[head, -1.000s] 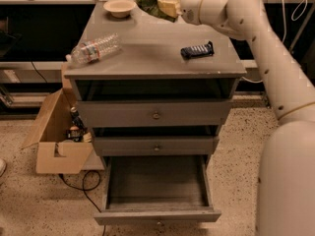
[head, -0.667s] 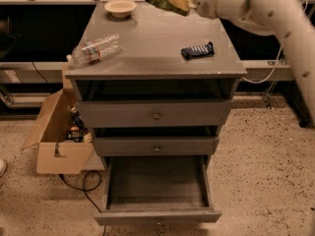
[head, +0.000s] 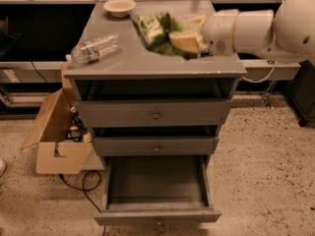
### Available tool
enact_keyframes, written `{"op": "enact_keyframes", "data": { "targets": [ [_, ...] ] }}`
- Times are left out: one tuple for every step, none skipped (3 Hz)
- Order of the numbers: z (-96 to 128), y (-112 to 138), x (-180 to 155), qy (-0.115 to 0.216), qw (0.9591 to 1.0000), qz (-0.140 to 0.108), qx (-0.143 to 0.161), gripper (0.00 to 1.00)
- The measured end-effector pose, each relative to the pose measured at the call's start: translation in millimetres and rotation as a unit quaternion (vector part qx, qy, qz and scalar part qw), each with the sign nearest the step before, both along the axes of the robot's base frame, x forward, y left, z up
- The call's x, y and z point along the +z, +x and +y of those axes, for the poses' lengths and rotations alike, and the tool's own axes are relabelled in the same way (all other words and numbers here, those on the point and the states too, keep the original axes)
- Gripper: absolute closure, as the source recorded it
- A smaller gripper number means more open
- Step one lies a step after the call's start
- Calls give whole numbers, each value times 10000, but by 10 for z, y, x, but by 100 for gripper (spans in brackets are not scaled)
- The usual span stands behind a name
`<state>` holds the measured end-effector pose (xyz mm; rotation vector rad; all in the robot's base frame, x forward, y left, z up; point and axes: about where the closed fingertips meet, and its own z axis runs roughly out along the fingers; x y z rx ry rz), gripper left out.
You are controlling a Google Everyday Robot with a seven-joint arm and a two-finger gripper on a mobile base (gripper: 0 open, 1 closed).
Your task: Place green jalapeno chip bag into bottom drawer
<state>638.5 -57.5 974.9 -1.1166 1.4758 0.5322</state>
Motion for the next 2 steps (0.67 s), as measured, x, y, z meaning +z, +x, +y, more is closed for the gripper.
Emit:
{"op": "enact_keyframes", "data": {
  "targets": [
    [146,-151,-342,-145,9992,297,208,100],
    [148,-153,-345,-146,9992,299,212,100]
  ]
}}
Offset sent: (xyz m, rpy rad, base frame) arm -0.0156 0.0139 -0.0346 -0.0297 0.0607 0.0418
